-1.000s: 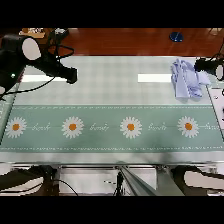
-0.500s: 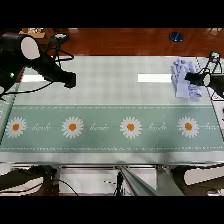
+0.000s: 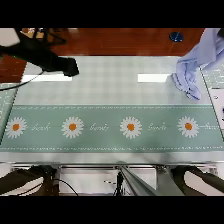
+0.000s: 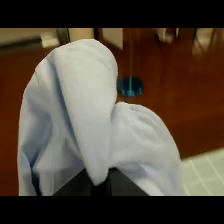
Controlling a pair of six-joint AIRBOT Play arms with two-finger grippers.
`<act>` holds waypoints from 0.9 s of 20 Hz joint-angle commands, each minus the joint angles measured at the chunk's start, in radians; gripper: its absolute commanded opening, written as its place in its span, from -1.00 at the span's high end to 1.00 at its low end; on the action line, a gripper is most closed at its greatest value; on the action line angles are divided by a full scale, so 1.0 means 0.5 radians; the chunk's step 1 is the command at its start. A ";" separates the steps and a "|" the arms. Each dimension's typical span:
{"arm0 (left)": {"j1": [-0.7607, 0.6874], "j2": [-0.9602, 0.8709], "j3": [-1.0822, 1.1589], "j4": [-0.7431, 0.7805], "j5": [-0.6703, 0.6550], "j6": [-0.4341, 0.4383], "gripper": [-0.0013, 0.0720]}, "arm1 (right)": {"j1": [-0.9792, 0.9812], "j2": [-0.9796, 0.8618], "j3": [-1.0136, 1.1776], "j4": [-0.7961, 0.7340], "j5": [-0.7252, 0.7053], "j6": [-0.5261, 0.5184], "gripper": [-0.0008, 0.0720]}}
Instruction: Fold the shirts.
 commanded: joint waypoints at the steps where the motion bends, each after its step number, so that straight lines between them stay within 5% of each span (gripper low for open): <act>1: -0.001 0.197 0.327 -0.164 0.002 -0.006 -1.00 | 0.204 0.577 0.037 0.031 0.075 -0.037 0.92; 9: 0.002 0.762 0.582 -0.117 -0.121 -0.005 -1.00 | 0.731 1.144 0.037 0.227 0.912 -0.086 0.92; 14: 0.002 0.821 0.580 -0.024 -0.473 -0.068 -1.00 | 1.000 0.830 0.028 0.655 1.379 -0.378 0.92; 18: 0.002 0.820 0.568 -0.003 -0.528 -0.066 -1.00 | 1.414 0.314 0.026 0.813 1.354 -0.445 0.92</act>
